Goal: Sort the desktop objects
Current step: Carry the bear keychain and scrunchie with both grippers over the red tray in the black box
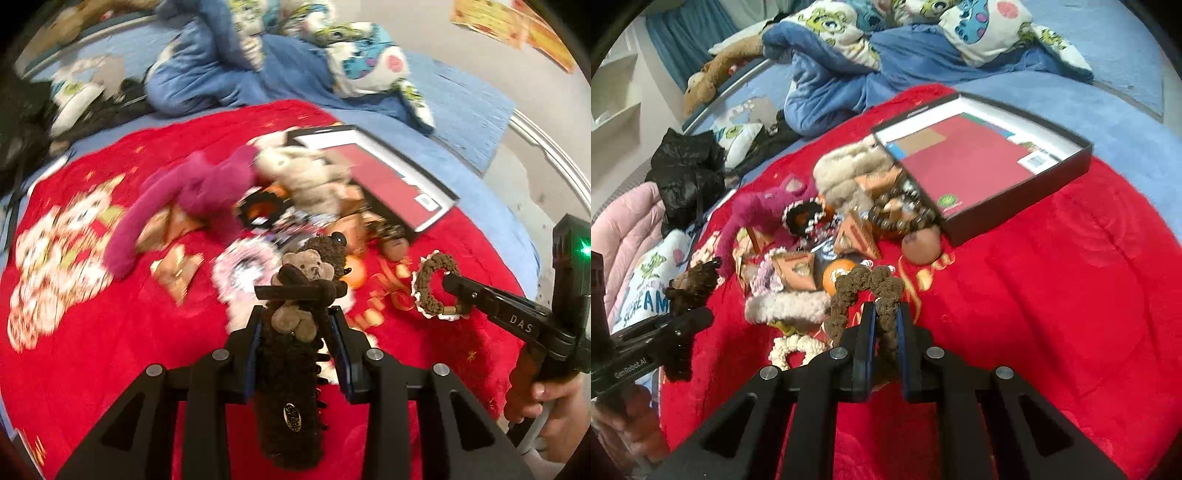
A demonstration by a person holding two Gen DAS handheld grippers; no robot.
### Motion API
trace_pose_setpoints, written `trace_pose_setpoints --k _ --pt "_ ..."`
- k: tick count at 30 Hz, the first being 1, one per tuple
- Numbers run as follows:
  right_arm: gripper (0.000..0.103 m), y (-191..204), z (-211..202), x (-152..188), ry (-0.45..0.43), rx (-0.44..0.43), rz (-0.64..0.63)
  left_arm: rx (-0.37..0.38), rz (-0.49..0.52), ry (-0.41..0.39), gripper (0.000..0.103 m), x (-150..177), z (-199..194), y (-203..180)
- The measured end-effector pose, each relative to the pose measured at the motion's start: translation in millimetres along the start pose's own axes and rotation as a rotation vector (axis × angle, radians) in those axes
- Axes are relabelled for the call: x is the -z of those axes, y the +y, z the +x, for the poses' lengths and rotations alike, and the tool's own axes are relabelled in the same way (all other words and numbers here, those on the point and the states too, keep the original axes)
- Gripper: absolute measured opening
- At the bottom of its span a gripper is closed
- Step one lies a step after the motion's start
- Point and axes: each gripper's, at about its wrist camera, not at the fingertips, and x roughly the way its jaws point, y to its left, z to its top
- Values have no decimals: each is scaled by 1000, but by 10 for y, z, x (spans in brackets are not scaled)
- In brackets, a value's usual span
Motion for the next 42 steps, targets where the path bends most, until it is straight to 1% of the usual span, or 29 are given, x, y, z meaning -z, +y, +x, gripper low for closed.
trace_pose_setpoints --k 1,5,8,10,13,17,22,24,26,28,30,34,38,42 --pt "11 -12 -45 -13 -9 5 2 11 22 -2 35 -49 5 -80" --pt "11 -93 -249 -70 -52 27 18 71 51 -8 35 -188 26 -323" --pt "11 -216 -415 -92 -93 73 26 87 93 -6 35 -252 83 -564" --pt "11 -244 -438 -92 -98 85 28 102 129 6 35 -279 131 -736" --pt "11 -333 -530 -71 -116 107 45 111 178 8 35 -293 168 -937" --pt "11 -422 -615 -42 -134 126 65 98 231 -6 35 -313 191 -1107" --pt "11 -507 -668 -33 -153 128 91 102 244 7 35 -386 246 -1173" --pt "11 -534 -661 -43 -153 123 100 90 252 5 35 -410 262 -1183" --pt "11 -541 -639 -70 -151 117 93 75 261 3 35 -448 270 -1203" --pt "11 -541 -632 -93 -150 116 76 83 255 3 35 -488 275 -1195" --pt "11 -537 -611 -147 -145 115 55 103 235 7 35 -542 281 -1173" --pt "11 -562 -589 -265 -151 114 37 107 226 2 35 -672 322 -1170" --pt "11 -603 -540 -418 -160 103 35 130 219 18 35 -822 438 -1182" --pt "11 -641 -412 -584 -155 100 21 135 225 29 35 -991 605 -1233"
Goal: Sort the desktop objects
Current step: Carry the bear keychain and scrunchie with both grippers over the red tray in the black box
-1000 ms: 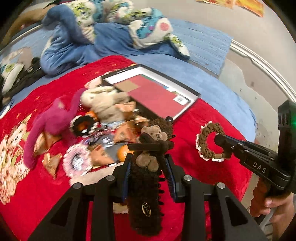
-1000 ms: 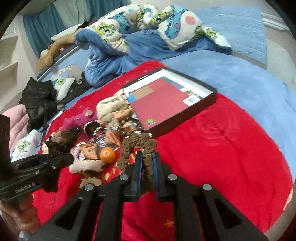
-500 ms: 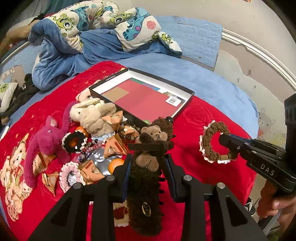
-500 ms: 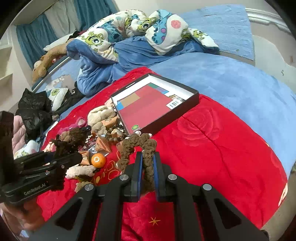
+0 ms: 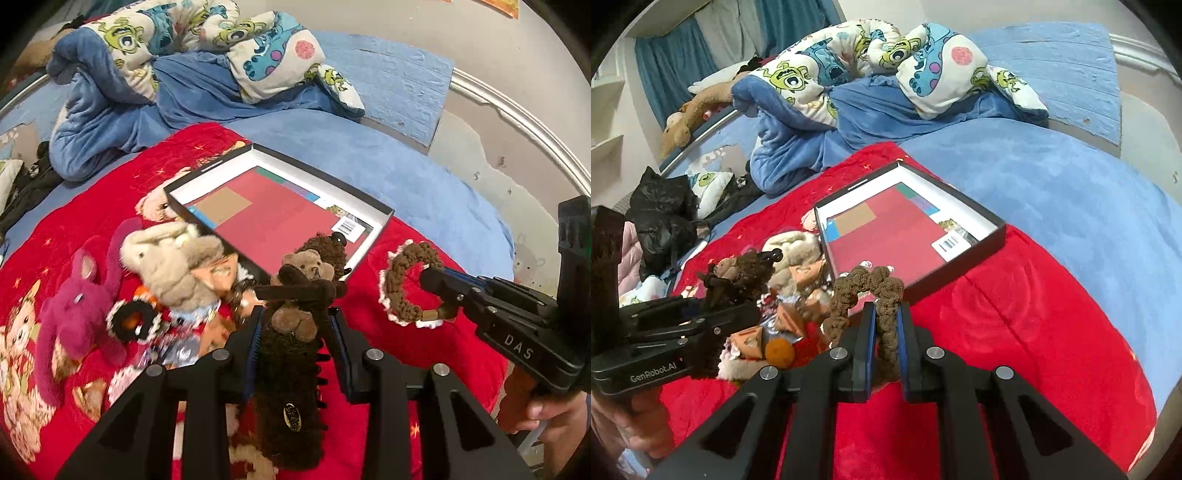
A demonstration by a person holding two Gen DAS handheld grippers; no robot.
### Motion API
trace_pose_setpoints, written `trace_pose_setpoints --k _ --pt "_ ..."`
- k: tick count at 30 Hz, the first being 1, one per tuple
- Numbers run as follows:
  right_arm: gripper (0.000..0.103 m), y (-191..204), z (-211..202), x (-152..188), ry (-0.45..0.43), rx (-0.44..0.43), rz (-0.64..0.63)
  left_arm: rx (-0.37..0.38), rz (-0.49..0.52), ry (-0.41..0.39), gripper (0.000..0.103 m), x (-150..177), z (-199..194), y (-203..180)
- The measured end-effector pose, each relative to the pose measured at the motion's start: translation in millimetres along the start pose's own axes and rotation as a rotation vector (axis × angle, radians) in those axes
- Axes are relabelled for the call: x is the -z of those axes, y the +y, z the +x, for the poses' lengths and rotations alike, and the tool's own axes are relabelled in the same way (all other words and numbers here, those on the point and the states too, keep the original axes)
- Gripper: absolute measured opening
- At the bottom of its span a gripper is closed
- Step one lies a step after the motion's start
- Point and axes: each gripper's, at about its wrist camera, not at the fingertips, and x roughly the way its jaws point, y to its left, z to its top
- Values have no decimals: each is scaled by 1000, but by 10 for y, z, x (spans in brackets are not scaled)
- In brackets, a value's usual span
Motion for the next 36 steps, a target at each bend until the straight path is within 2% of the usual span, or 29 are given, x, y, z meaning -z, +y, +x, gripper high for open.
trace_pose_setpoints --k 3,11,15,21,27,32,36 --pt "11 -37 128 -93 4 -8 4 19 -8 18 35 -136 169 12" --pt "11 -209 458 -375 9 -14 24 1 2 53 35 -510 609 40" --pt "11 -330 623 -535 -3 -15 39 17 -16 68 35 -698 817 88" --pt "11 -510 942 -689 0 1 39 3 -2 100 35 -927 1286 85" --pt "11 -722 1308 -690 18 21 78 -1 18 131 35 -981 1700 19" --pt "11 -747 1382 -716 5 15 81 -18 45 170 35 -951 1925 -29" --pt "11 -793 1513 -715 36 48 74 -39 49 183 35 -909 2040 -35"
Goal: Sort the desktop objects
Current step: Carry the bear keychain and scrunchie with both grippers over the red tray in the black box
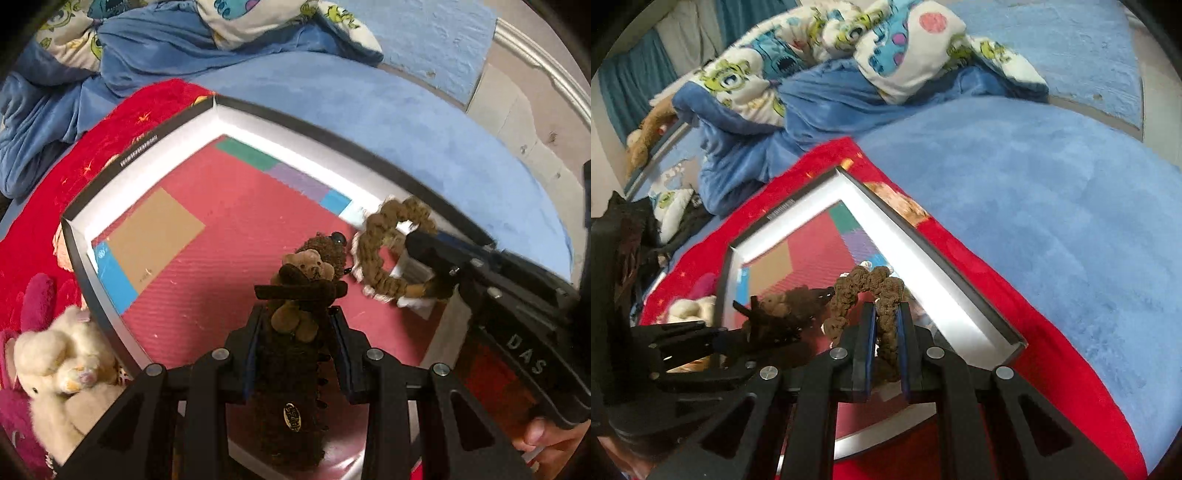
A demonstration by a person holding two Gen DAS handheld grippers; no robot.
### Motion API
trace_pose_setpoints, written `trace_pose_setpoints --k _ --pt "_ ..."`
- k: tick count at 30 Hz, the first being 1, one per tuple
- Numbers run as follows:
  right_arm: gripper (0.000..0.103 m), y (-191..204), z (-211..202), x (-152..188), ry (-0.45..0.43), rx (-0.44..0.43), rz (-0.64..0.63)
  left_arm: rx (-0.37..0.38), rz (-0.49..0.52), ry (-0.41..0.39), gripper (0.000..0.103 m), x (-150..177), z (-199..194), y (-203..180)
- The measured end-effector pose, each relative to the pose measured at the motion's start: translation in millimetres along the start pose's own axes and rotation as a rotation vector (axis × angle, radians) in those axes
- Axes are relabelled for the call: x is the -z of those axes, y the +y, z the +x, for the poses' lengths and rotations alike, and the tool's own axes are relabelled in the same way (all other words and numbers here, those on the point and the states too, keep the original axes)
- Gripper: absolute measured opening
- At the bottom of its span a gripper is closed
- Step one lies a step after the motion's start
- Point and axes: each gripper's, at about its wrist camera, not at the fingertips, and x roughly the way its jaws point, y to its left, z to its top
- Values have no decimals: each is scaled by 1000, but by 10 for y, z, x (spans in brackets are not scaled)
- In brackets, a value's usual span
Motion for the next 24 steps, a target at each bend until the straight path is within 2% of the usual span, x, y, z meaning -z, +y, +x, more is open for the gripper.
trace_pose_setpoints --k 4,7,9,14,20,23,24 --pt "10 45 45 2 3 34 -50 -17 27 -11 35 -5 24 -26" --pt "12 165 118 104 -3 133 -184 -25 40 -27 35 14 38 -31" --pt "13 195 111 160 -30 156 -213 -22 36 -34 35 27 32 -19" --pt "13 129 54 192 -64 116 -199 -29 46 -40 35 24 54 -30" --pt "15 179 56 216 -93 135 -218 -39 40 -53 36 23 60 -43" --pt "23 214 63 233 -108 138 -234 -68 25 -57 42 23 56 -17" --pt "25 262 80 247 -109 154 -260 -72 13 -57 47 32 53 12"
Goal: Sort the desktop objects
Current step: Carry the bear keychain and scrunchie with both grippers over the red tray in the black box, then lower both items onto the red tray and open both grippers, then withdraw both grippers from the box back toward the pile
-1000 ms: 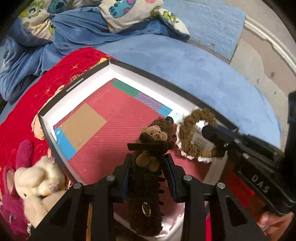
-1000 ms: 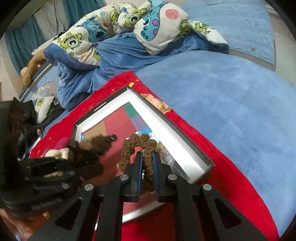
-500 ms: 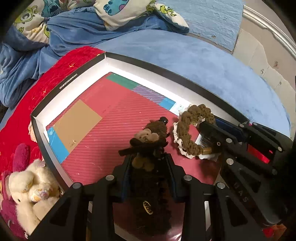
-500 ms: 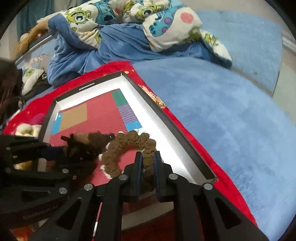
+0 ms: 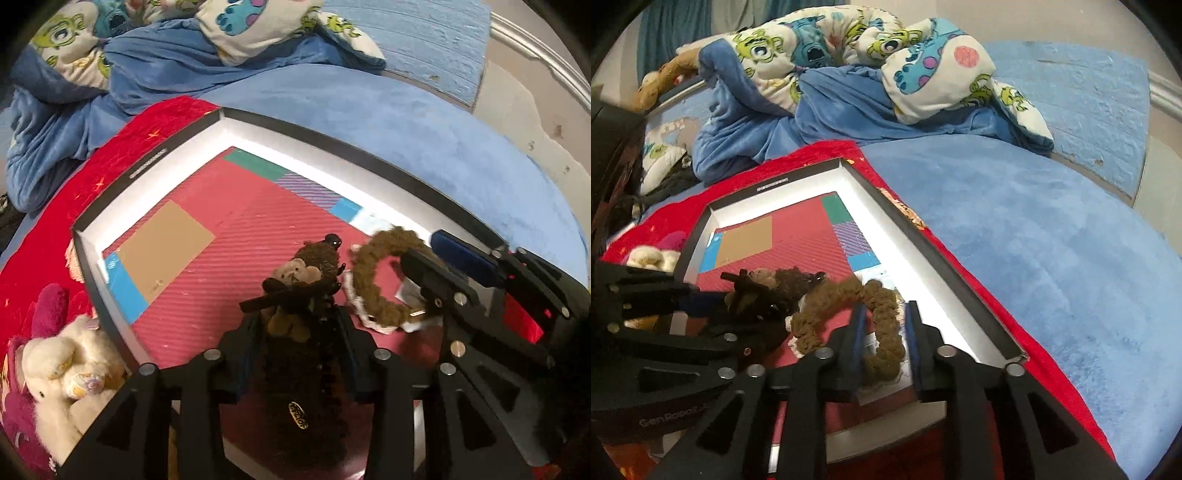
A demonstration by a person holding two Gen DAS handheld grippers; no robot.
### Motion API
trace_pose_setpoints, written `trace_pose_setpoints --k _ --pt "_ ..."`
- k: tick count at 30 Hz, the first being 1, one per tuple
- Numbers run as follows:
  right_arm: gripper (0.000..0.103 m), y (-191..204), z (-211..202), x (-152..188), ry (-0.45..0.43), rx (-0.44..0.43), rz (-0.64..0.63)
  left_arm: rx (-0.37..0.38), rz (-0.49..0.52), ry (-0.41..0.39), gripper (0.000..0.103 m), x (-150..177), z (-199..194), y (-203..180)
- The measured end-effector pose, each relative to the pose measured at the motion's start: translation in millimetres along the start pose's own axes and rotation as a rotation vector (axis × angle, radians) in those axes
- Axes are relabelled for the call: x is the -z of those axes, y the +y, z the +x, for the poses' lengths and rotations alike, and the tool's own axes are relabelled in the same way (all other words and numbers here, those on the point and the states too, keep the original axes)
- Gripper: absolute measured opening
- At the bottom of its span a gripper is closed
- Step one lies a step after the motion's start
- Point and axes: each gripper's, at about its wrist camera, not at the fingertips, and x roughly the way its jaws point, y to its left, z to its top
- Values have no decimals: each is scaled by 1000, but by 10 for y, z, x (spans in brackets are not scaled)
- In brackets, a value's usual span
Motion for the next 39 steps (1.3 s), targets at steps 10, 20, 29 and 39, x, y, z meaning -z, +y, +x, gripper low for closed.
trace_pose_setpoints --k 10,20,29,39 --pt "68 5 -82 15 -44 -153 -9 -99 -24 36 82 -84 46 292" --pt "103 -118 -329 -33 -116 -76 79 -10 -29 14 103 -208 -130 413" --pt "103 -173 -704 79 -139 -104 185 4 -74 -41 103 -224 -491 627" --pt "103 123 -977 126 -123 -159 166 -49 -187 -109 103 274 -1349 1257"
